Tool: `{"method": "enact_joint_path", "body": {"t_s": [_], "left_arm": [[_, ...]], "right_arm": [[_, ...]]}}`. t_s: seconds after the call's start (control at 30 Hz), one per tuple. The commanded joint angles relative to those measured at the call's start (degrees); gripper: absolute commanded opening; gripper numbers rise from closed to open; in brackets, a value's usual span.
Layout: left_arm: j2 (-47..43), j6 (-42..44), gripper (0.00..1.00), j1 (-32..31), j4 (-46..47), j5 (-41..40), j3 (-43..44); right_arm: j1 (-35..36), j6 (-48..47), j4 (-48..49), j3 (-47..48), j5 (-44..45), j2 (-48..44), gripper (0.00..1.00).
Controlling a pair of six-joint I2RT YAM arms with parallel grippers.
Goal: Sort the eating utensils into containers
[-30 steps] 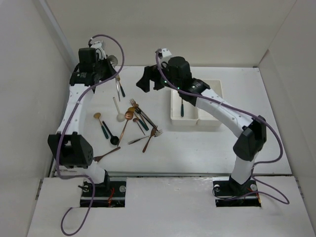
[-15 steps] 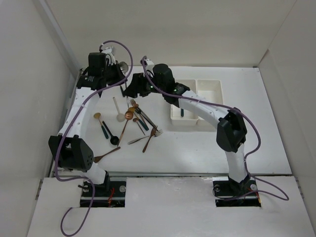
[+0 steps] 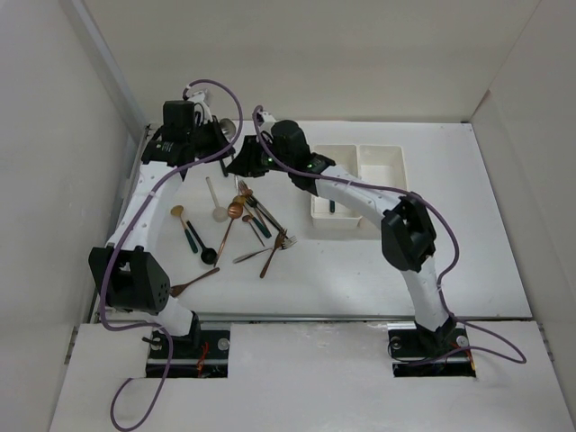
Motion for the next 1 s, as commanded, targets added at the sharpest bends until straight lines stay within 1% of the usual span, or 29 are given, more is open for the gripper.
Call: {"method": "enact_joint_path", "body": {"t_s": [0.0, 0.07, 0.1, 0.13, 0.17, 0.2, 0.23, 0.27, 0.3, 0.37, 0.4, 0.47, 0.5, 0.57, 0.6, 0.63, 0.67, 0.7, 0.73, 0.77, 0.8, 0.83, 0.87, 0.9, 0.93, 0.97], "left_arm": [[-3.35, -1.22, 0.00, -0.36, 2.69, 1.83, -0.05], [-3.35, -1.22, 0.00, -0.36, 2.69, 1.83, -0.05], [-3.35, -1.22, 0.00, -0.36, 2.69, 2.35, -0.05], [-2.82, -0.52, 0.00, -0.36, 2.69, 2.35, -0.05], [-2.82, 0.09, 0.19, -0.36, 2.69, 2.35, -0.05], [-2.82, 0.62, 0.41, -0.36, 2.69, 2.35, -0.05], [-2.82, 1.32, 0.62, -0.36, 2.69, 1.40, -0.05], [-2.82, 2.02, 0.88, -0.36, 1.90, 0.78, -0.05], [-2.82, 2.81, 1.00, 0.16, 1.37, -0.45, 0.47], [-2.82, 5.88, 1.00, 1.21, -0.55, -2.38, 0.99], [-2.82, 7.12, 1.00, 3.05, -1.52, -5.18, 1.00], [-2.82, 10.54, 1.00, 4.91, -3.72, -8.88, 1.70], [-3.43, 14.47, 1.00, 5.79, -5.82, -13.60, 1.01], [-4.22, 17.58, 1.00, 8.42, -7.24, -18.80, -1.27], [-4.75, 18.55, 1.00, 9.39, -7.94, -22.40, -4.85], [-5.62, 19.86, 0.96, 11.57, -7.95, -23.04, -6.89], [-5.63, 19.87, 0.90, 12.64, -7.95, -23.05, -8.91], [-6.24, 20.48, 0.80, 13.61, -8.47, -23.05, -10.85], [-6.25, 20.49, 0.60, 14.40, -8.47, -22.26, -14.26], [-6.25, 20.49, 0.53, 15.54, -8.47, -21.73, -15.51], [-5.64, 20.49, 0.49, 15.55, -8.47, -21.03, -16.39], [-5.63, 20.49, 0.46, 16.16, -9.26, -19.63, -17.62], [-4.76, 21.01, 0.46, 16.17, -10.05, -18.92, -18.16], [-4.75, 22.06, 0.46, 16.17, -10.06, -17.00, -19.29], [-4.75, 22.07, 0.46, 16.77, -10.06, -16.98, -19.30], [-4.75, 22.77, 0.49, 16.78, -10.58, -16.98, -20.09]], "right_arm": [[0.33, 0.97, 3.27, 3.53, -0.08, 0.51, 0.19], [0.33, 0.98, 3.27, 3.54, 0.45, 0.51, 0.02], [0.33, 0.98, 3.27, 3.54, 1.15, -0.01, 0.00], [0.33, 0.98, 3.27, 3.54, 1.68, -0.01, 0.00], [0.33, 0.98, 3.27, 2.93, 3.07, -0.71, 0.00], [0.33, 0.98, 3.27, 1.88, 3.96, -1.24, 0.00], [0.33, 0.98, 3.27, 1.17, 4.92, -2.46, 0.00], [0.33, 0.98, 3.27, 0.47, 6.06, -3.26, 0.00], [-0.97, 0.98, 3.27, -1.71, 8.42, -4.22, 0.00], [-2.56, 0.46, 2.05, -4.53, 12.03, -8.26, 0.00], [-4.48, 0.45, 0.47, -5.77, 16.84, -9.76, 0.00], [-6.60, -2.08, -5.50, -9.19, 21.08, -14.48, 0.00], [-7.57, -3.49, -7.35, -10.51, 24.85, -16.08, 0.00], [-9.94, -6.04, -12.52, -15.43, 28.99, -20.29, 0.00], [-10.65, -6.92, -14.21, -17.01, 31.02, -21.27, 0.00], [-12.13, -7.71, -15.88, -18.42, 34.17, -21.98, 0.00], [-13.02, -7.72, -18.59, -20.87, 34.98, -21.99, 0.00], [-13.90, -7.72, -19.40, -21.94, 34.99, -21.99, 0.00], [-14.69, -7.72, -20.02, -22.91, 34.99, -21.99, 0.00], [-15.39, -7.72, -20.02, -24.83, 34.47, -21.99, 0.00], [-16.10, -7.72, -19.24, -25.89, 34.46, -21.47, 0.00], [-16.10, -7.72, -18.71, -26.69, 34.46, -20.50, 0.00], [-16.10, -7.72, -18.71, -27.22, 34.46, -19.88, 0.00], [-16.10, -7.20, -18.10, -27.22, 34.46, -18.40, 0.00], [-16.10, -7.19, -18.09, -27.22, 34.46, -17.60, 0.00], [-16.10, -6.50, -18.09, -27.22, 34.46, -16.81, 0.00]]}}
